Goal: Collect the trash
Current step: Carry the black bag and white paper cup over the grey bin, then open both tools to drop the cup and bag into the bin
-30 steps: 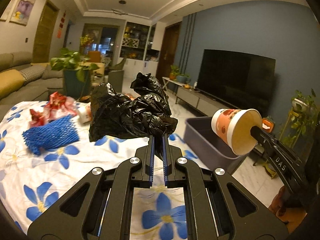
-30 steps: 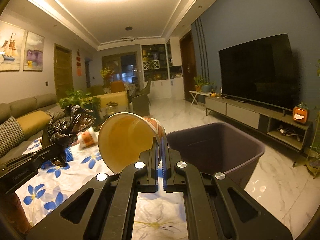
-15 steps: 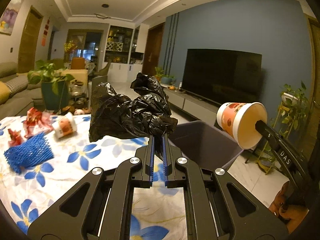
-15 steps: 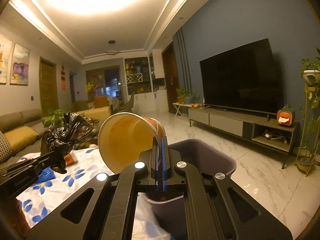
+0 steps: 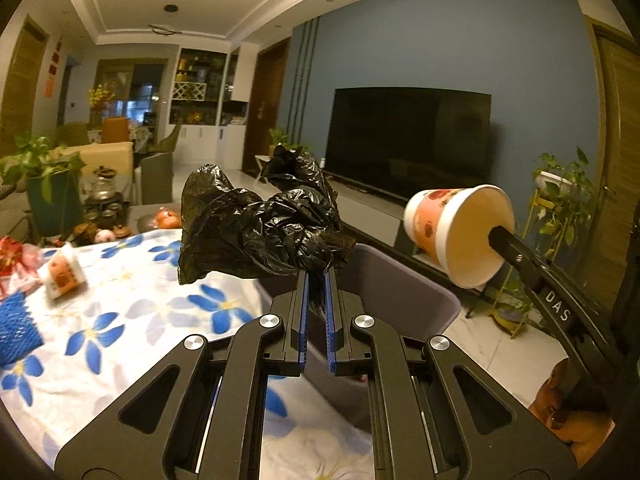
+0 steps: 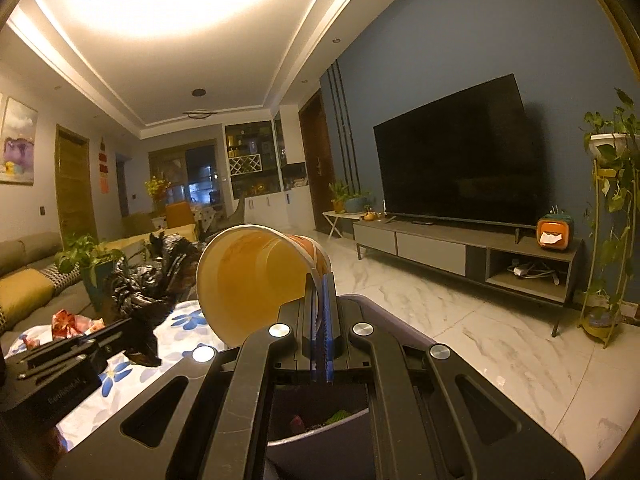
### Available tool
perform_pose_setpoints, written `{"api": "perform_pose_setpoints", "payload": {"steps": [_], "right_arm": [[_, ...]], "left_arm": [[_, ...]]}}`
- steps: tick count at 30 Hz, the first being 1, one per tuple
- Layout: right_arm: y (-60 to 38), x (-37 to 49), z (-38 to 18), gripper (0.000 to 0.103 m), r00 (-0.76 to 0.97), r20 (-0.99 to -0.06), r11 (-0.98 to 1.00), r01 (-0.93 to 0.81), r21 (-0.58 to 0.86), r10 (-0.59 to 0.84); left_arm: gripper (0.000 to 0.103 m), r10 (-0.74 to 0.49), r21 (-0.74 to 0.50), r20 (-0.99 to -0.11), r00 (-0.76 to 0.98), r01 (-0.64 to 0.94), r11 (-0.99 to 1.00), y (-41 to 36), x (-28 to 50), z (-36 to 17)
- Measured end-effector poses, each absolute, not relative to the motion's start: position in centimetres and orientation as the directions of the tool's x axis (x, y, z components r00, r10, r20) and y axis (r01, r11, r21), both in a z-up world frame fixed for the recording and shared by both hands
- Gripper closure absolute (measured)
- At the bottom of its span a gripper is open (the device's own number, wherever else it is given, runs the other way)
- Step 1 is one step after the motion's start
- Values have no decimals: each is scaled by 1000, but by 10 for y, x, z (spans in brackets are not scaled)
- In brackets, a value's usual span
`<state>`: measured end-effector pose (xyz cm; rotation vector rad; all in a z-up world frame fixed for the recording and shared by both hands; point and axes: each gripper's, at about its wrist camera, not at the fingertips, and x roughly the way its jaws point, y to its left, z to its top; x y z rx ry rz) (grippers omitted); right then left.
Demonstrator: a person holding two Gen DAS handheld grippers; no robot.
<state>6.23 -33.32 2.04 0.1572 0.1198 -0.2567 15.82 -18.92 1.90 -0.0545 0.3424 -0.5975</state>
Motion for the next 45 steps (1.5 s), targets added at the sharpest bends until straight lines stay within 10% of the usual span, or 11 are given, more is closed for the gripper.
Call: {"api": "perform_pose_setpoints", "payload": {"steps": [20, 24, 27, 29, 45], "right_arm": [[-348, 98, 1, 99, 949, -188, 947, 283, 154, -253], [-348, 103, -1, 99, 947, -193, 946, 288, 145, -259], [-350, 107, -4, 87, 945, -205, 947, 288, 143, -256], [-351, 107, -6, 67, 942, -206, 944, 297, 146, -265], [-338, 85, -1, 29, 953, -172, 945, 278, 174, -249]], "left_arm": [[95, -674, -289, -343, 654, 610, 738, -219, 214, -9], [69, -669, -292, -365, 648, 602, 743, -223, 220, -16], [43, -669, -302, -343, 660, 597, 743, -219, 217, -18], [39, -656, -297, -338, 676, 584, 755, -214, 216, -18], [15, -403, -239, -316, 859, 340, 910, -139, 181, -3]]}}
